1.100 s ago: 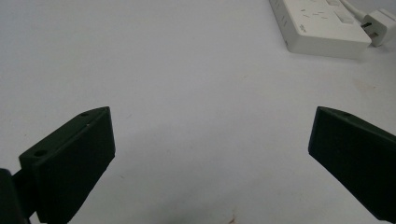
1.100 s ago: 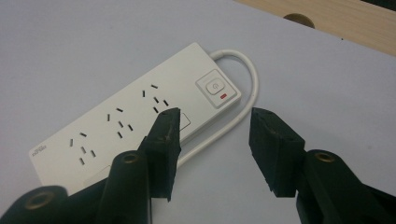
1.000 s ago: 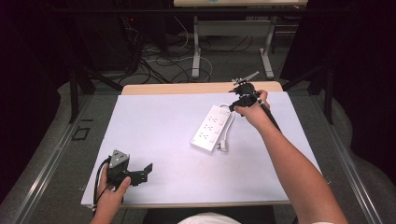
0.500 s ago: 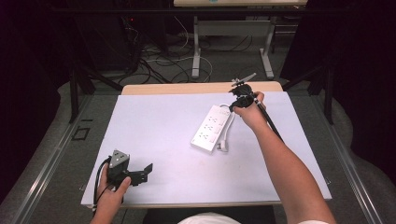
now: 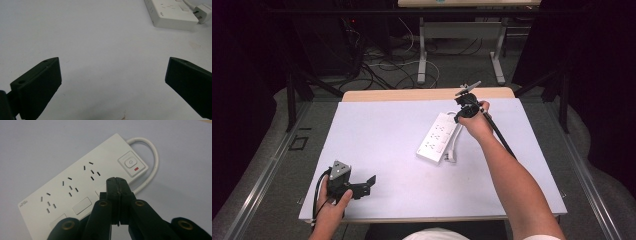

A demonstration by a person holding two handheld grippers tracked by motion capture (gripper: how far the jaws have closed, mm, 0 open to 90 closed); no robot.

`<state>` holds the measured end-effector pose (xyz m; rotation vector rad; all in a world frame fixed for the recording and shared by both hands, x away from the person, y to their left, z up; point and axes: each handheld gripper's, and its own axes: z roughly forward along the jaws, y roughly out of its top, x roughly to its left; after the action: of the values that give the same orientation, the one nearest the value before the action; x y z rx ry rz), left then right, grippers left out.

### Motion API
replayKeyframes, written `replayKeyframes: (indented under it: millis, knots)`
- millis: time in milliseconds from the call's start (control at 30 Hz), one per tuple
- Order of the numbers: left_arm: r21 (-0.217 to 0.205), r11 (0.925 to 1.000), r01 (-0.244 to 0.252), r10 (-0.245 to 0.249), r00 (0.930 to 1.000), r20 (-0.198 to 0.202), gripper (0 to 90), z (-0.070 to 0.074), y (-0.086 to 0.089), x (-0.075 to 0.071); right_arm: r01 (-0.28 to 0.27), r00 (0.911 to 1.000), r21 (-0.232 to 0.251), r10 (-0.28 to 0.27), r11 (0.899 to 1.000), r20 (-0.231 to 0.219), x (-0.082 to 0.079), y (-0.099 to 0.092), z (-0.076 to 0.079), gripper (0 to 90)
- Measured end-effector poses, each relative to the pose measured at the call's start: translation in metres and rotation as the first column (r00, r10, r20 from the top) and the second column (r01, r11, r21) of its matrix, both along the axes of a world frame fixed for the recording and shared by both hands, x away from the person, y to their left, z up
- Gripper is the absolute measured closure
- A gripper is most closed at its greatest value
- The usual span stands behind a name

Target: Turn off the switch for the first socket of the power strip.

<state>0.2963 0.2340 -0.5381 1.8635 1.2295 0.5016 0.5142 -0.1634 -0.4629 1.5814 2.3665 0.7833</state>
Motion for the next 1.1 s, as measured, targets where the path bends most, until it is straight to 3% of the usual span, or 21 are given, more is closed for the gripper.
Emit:
replayKeyframes:
  millis: [233,367,467,767,833,1067,1100]
  knots:
    - [-0.002,1.0000,0.000,0.000,1.0000,-0.001,0.4,0.000,0.000,0.000,-0.031,0.9995,-0.008,0.031,0.999,-0.002,0.001,0.007,-0.011,90.0]
    - [-0.003,1.0000,0.001,-0.001,1.0000,-0.002,0.4,-0.001,0.000,0.000,-0.014,0.9997,-0.004,0.014,1.000,-0.021,0.002,0.012,-0.014,90.0]
    - [-0.004,1.0000,0.002,-0.002,1.0000,-0.002,0.4,-0.001,0.000,0.000,-0.029,0.9996,0.007,0.029,1.000,-0.006,0.002,0.013,-0.019,90.0]
    - [-0.005,1.0000,0.004,-0.004,1.0000,-0.004,0.4,-0.001,0.000,0.001,-0.039,0.9985,-0.026,0.038,0.999,-0.039,0.002,0.020,-0.027,90.0]
    - [-0.004,1.0000,0.008,-0.008,1.0000,-0.005,0.4,-0.001,0.000,0.001,-0.031,0.9993,-0.020,0.031,0.999,-0.021,0.002,0.023,-0.030,90.0]
    - [-0.002,0.9999,0.011,-0.011,0.9999,-0.006,0.4,0.000,0.001,0.001,-0.034,0.9986,-0.036,0.033,0.999,-0.042,0.003,0.026,-0.033,90.0]
    - [-0.004,0.9999,0.010,-0.010,0.9999,-0.005,0.4,0.000,0.001,0.001,-0.036,0.9993,-0.010,0.036,0.999,-0.014,0.003,0.026,-0.036,90.0]
